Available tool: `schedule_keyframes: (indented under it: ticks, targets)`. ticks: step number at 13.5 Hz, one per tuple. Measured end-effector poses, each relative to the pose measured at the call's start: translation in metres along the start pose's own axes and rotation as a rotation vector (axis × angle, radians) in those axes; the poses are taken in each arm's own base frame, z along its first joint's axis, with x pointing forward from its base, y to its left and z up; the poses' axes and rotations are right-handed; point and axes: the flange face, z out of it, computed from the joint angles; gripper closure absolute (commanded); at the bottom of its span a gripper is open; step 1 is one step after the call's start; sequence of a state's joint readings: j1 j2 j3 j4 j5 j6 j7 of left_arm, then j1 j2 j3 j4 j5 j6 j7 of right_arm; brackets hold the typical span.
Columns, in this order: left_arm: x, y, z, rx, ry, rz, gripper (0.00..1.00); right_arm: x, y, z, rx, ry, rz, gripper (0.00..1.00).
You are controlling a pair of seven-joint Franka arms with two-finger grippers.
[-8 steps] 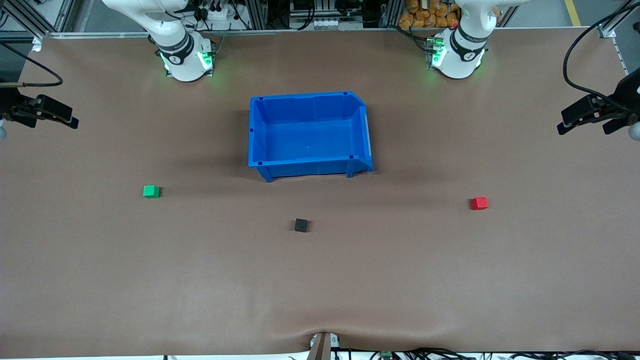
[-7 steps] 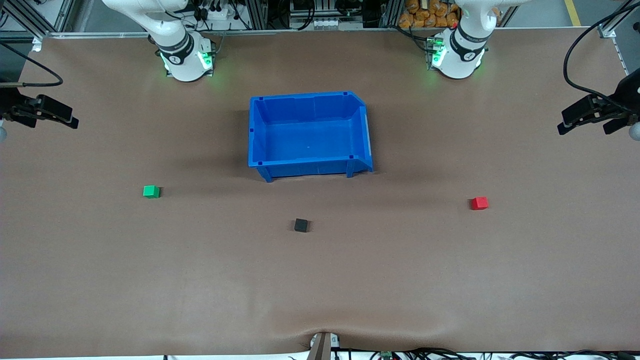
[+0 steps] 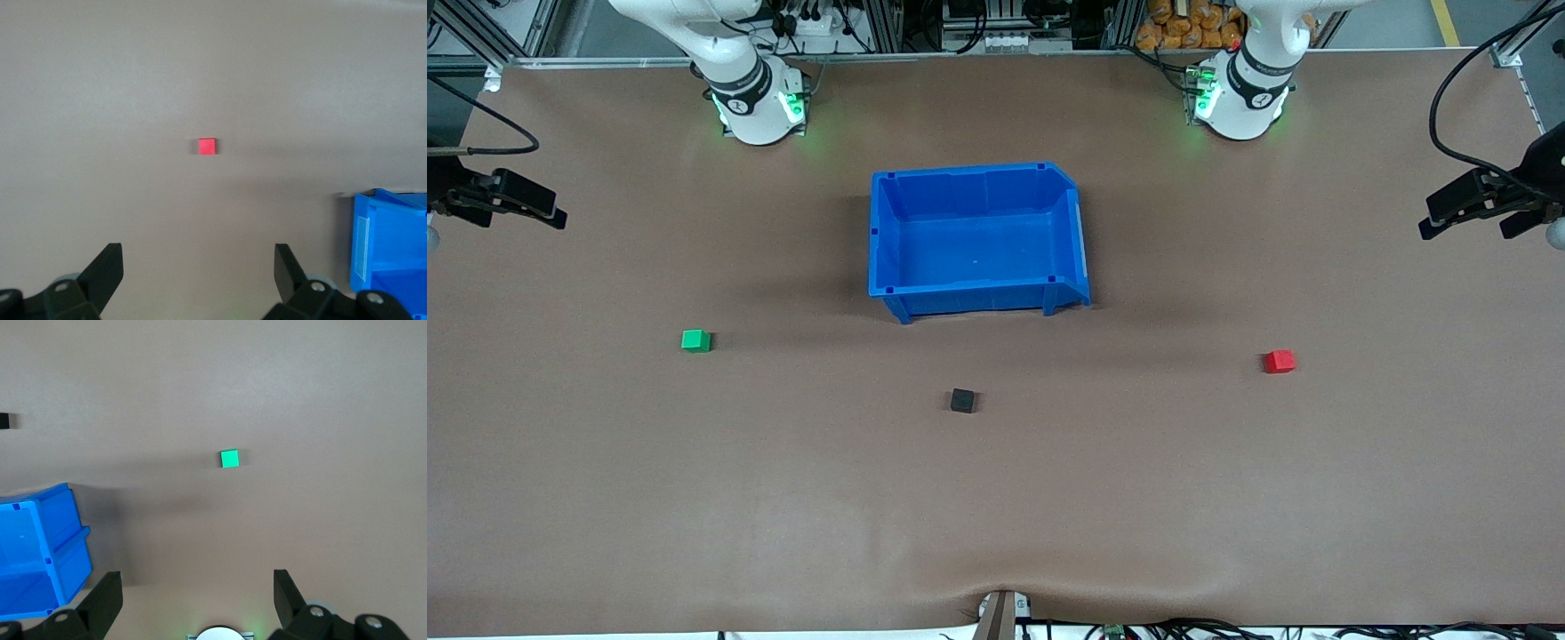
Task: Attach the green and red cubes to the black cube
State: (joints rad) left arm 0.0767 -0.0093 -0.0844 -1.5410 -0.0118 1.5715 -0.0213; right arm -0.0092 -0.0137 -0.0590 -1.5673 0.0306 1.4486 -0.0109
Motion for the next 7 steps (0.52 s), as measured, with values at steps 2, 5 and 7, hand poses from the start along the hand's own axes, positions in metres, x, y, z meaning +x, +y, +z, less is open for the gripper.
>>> schedule_keyframes:
  ticks: [2,5,7]
  targets:
    - [0.002,-0.001,0.003,0.0,-0.006,-0.002,0.0,0.001,-0.001,-0.001,0.0,0.01,-0.002,0.0]
    - [0.005,-0.004,0.01,-0.001,-0.018,-0.006,0.0,0.003,-0.002,0.001,-0.001,0.009,-0.003,0.0]
    - [0.007,-0.003,0.014,-0.001,-0.025,-0.004,0.0,0.004,-0.002,0.003,-0.001,0.005,-0.003,0.0]
